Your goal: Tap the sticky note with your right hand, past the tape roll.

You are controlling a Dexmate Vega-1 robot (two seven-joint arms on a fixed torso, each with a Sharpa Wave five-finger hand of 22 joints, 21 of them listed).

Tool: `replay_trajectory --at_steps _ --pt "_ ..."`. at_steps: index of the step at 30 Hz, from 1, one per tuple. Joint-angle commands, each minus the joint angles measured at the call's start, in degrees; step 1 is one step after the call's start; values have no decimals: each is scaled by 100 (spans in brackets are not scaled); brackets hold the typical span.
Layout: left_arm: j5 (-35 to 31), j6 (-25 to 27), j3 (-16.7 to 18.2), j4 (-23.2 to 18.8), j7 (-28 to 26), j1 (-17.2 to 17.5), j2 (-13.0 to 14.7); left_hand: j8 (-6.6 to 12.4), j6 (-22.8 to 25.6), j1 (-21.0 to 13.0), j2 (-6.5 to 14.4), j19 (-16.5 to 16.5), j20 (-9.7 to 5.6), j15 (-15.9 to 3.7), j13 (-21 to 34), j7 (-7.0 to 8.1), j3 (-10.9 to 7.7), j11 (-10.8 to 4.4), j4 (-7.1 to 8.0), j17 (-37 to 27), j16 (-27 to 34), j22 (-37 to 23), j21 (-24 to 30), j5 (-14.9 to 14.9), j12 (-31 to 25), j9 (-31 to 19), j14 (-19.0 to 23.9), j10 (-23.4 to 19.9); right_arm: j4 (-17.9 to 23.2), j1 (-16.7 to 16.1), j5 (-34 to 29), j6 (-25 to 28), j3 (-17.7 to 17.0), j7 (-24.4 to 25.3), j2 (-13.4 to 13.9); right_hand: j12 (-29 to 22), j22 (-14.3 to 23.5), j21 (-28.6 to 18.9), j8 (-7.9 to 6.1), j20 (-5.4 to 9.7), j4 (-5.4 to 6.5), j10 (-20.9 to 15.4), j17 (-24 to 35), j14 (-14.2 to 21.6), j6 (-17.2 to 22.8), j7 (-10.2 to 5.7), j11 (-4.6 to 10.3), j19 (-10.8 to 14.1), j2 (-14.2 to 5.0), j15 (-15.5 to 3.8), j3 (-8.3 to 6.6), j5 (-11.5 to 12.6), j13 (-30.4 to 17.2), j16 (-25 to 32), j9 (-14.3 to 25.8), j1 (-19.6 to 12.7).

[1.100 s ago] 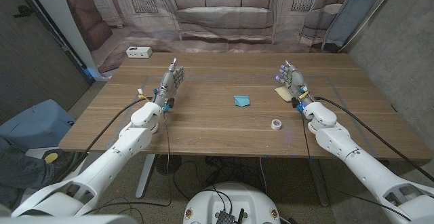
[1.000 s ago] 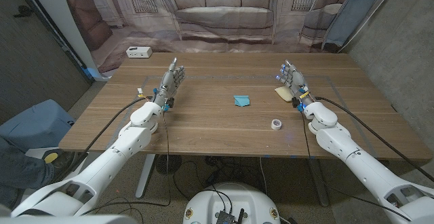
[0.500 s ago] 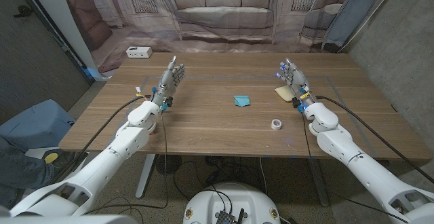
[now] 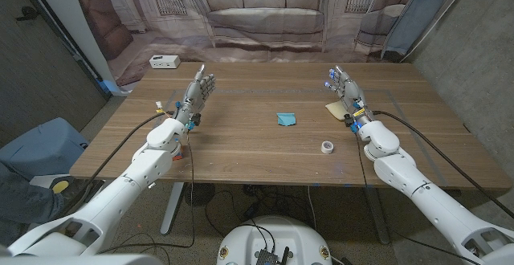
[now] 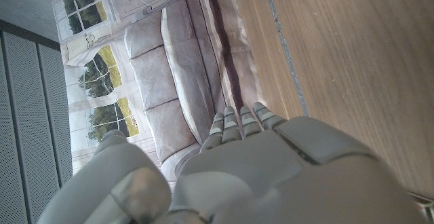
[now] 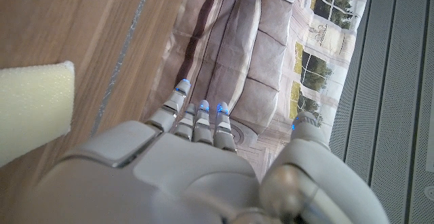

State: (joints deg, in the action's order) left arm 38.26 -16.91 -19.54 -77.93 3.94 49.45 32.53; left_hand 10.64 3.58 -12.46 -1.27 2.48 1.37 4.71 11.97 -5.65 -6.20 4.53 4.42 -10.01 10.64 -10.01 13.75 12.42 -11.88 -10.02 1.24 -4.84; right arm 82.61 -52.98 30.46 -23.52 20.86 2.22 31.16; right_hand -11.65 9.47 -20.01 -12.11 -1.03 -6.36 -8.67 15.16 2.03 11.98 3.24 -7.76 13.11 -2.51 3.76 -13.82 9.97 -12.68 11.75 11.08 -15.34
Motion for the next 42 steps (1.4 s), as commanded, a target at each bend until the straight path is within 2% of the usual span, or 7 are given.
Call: replay_trajectory --at_steps 1,12,19,31,34,39,42 --pt "107 57 71 40 79 4 54 33 17 -35 37 -1 30 18 11 -28 -39 -10 -18 -27 42 -12 -16 -6 -35 -16 33 -65 305 -125 -497 -80 63 303 95 13 25 30 4 -3 -29 28 -10 -46 23 -35 26 -36 -39 9 9 30 3 -20 11 -15" --pt "223 36 201 -48 84 135 138 34 32 -35 46 -1 47 28 -3 -31 -36 -3 -25 -27 39 -13 -38 -14 -45 -16 41 -97 652 -215 -1164 25 149 694 211 28 27 100 -5 -11 -35 83 -40 -91 89 -113 52 -90 -38 1 21 30 25 -33 9 -3" --pt "161 194 313 -534 -274 407 328 46 76 -35 57 -24 65 30 -14 -46 -34 15 -31 -28 45 -14 -47 -19 -52 -17 70 -120 748 -204 -1420 50 224 706 276 37 28 141 -4 8 -39 116 -57 -126 114 -146 69 -125 -42 -14 25 31 36 -43 8 1" --pt "78 59 272 -286 -106 323 331 45 102 -34 75 -42 75 23 -29 -39 -31 8 -40 -28 50 -16 -71 -29 -65 -17 115 -169 866 -192 -1944 216 333 863 390 38 29 208 -18 10 -43 147 -85 -148 201 -198 142 -171 -62 -40 27 34 54 -42 5 3" --pt "92 126 267 -326 -105 308 352 43 103 -33 75 -38 78 26 -31 -38 -29 5 -42 -28 49 -16 -77 -30 -61 -18 117 -164 887 -209 -2036 229 335 924 405 36 30 224 -18 13 -44 147 -90 -161 213 -209 153 -188 -66 -46 27 34 57 -45 5 4" --pt "51 134 244 -401 -96 294 374 45 115 -31 76 -42 83 28 -36 -40 -25 33 -46 -28 51 -17 -86 -34 -66 -18 132 -180 988 -274 -2329 260 317 1158 438 3 31 270 -44 37 -54 76 -120 -126 341 -271 277 -183 -75 -123 30 34 74 -24 2 3" --pt "36 166 230 -436 -100 278 387 44 118 -31 78 -45 83 30 -38 -35 -24 14 -48 -28 50 -17 -90 -35 -69 -18 134 -190 1059 -294 -2514 325 326 1256 472 0 32 284 -45 39 -58 65 -129 -119 362 -294 248 -183 -81 -130 29 35 79 -20 0 -1"
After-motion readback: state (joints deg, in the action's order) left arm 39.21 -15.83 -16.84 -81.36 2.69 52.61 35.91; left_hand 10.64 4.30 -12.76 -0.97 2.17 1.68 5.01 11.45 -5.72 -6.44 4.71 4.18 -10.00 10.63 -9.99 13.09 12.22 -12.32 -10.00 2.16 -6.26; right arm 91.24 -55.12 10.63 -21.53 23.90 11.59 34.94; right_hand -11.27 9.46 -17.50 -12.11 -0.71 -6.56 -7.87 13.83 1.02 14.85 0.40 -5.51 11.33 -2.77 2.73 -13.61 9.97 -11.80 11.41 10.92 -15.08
